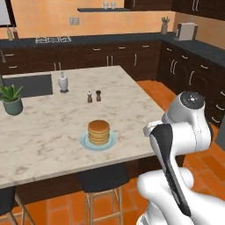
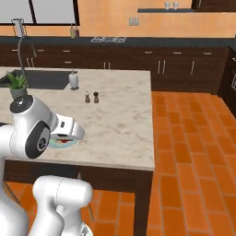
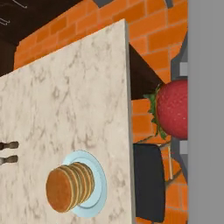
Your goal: Take the strawberry from the fridge and place it on top of the pancake, located on the dining counter.
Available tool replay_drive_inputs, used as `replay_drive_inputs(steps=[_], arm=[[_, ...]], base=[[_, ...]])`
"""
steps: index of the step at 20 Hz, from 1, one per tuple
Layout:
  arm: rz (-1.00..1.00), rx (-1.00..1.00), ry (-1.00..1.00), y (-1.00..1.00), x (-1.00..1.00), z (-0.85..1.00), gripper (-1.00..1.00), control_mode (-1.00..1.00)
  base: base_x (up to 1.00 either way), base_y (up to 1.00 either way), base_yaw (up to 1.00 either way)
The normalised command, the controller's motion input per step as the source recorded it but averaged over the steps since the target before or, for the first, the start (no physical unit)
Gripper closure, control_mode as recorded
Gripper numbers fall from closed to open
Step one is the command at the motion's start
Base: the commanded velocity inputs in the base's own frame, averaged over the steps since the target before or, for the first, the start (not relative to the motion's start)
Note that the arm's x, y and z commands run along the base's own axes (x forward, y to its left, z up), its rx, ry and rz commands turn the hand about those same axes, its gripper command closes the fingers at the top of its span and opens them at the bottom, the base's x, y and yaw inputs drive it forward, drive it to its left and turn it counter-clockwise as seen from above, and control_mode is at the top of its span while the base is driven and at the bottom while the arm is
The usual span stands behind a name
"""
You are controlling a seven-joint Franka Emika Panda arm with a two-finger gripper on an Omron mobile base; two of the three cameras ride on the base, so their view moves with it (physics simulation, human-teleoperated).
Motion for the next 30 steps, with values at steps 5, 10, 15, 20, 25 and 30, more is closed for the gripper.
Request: replay_drive_inputs(steps=[5, 10, 15, 20, 25, 30], arm=[[0.0, 0.0, 0.0, 0.0, 0.0, 0.0, 1.0, 1.0], [0.0, 0.0, 0.0, 0.0, 0.0, 0.0, 1.0, 1.0], [0.0, 0.0, 0.0, 0.0, 0.0, 0.0, 1.0, 1.0], [0.0, 0.0, 0.0, 0.0, 0.0, 0.0, 1.0, 1.0], [0.19, 0.0, 0.13, 0.09, 0.41, 0.0, 1.0, -1.0], [0.09, 0.0, 0.22, 0.43, 0.63, 0.0, 1.0, -1.0]], base=[[-0.03, 0.77, 0.04], [0.42, 0.21, 0.01], [0.49, 0.06, 0.0], [0.44, 0.26, 0.13], [0.0, 0.0, 0.0], [0.0, 0.0, 0.0]])
